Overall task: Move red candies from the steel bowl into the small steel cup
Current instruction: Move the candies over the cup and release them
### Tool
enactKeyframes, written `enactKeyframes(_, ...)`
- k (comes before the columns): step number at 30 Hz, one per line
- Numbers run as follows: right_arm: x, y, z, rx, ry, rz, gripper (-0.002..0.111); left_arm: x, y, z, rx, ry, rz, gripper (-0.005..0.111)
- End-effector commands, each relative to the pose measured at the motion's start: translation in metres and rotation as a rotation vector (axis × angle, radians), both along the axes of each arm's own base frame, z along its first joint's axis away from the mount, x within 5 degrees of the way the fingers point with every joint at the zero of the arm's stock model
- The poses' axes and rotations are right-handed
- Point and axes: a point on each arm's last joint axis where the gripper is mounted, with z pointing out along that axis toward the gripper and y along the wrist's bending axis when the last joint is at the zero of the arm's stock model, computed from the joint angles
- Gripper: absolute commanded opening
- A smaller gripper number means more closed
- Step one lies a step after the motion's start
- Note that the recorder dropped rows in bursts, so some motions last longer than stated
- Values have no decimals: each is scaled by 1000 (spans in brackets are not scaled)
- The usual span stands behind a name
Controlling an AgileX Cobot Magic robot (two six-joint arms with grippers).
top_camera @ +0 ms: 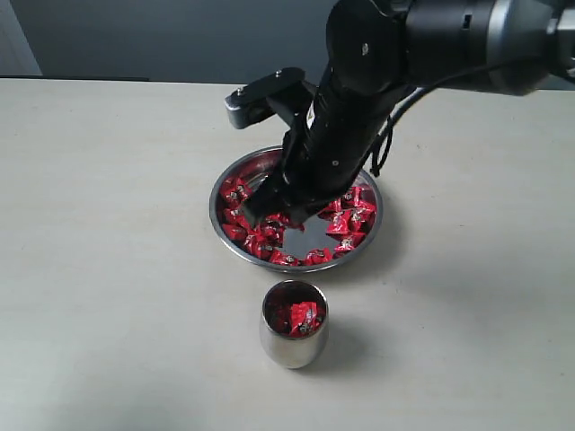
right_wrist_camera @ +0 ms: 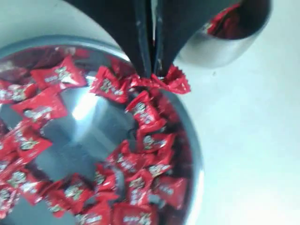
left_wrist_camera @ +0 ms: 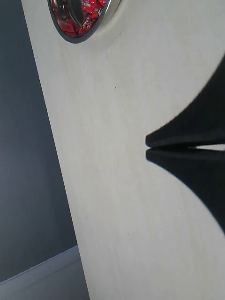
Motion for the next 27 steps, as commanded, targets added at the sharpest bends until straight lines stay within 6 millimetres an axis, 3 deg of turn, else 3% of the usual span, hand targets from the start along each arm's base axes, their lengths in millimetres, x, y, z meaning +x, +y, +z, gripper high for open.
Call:
enactKeyframes(1,-34,-4,4,-1,36,51,-1,0,0,1,-5,-12,-1,0)
enactKeyframes(10,-55,-16,-18,-31,119,60,-1,0,0,1,-5,-12,-1,0)
enactKeyframes(17,-58,-12,-17,15,135,103,0,0,0,1,-5,-12,-1,0)
enactKeyframes(19,-58,-13,-17,13,136,108,5,0,0,1,-5,-12,-1,0)
enactKeyframes(24,-62,-12,-17,18,160,161,33,0,0,1,-5,-12,-1,0)
enactKeyframes(27,-62,-12,-17,22,158,168,35,0,0,1,-5,-12,-1,0)
